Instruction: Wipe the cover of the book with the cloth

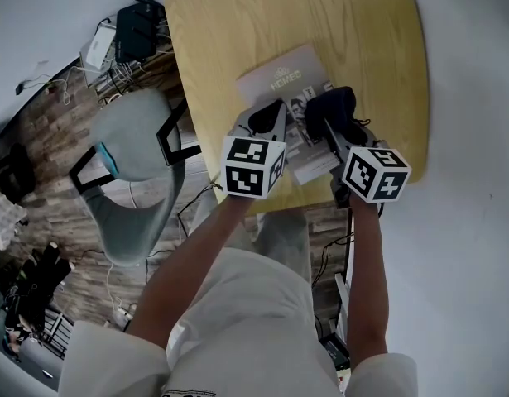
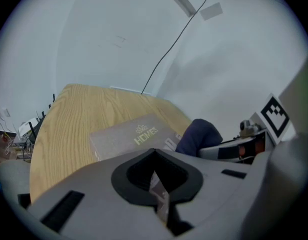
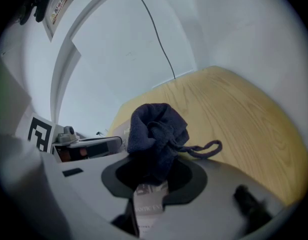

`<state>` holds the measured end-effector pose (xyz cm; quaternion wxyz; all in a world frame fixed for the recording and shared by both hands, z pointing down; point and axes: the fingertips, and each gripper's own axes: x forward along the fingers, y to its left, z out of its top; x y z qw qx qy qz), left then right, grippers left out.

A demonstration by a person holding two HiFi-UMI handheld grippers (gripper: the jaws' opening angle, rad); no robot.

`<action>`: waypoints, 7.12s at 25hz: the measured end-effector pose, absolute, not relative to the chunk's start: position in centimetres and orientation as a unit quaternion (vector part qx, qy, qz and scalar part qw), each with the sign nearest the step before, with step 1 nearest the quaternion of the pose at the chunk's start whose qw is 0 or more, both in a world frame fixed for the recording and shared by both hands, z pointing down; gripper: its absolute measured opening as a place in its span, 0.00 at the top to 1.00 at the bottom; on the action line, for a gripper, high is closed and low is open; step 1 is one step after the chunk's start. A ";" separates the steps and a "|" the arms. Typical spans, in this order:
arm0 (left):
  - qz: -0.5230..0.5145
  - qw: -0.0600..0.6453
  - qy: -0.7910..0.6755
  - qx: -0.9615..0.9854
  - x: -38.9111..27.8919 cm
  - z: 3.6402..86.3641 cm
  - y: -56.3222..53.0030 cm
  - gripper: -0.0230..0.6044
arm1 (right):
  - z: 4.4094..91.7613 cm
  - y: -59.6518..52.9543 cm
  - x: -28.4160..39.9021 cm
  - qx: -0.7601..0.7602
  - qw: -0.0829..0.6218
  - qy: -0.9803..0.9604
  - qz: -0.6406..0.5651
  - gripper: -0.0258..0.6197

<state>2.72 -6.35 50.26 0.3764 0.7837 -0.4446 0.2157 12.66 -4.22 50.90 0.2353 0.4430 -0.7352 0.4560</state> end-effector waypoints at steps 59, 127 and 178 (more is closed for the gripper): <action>0.322 0.257 -0.371 0.833 -0.3 49.1 -6.1 0.95 | 42.4 -2.8 9.5 0.470 0.261 -0.738 0.408 0.80; 0.301 0.283 -0.457 0.788 -14.7 49.0 -11.1 0.95 | 48.3 -12.4 -6.9 0.337 0.180 -0.741 0.552 0.80; 0.379 0.202 -0.399 0.810 -10.1 50.4 -15.9 0.95 | 50.5 -7.9 -3.2 0.352 0.204 -0.706 0.580 0.80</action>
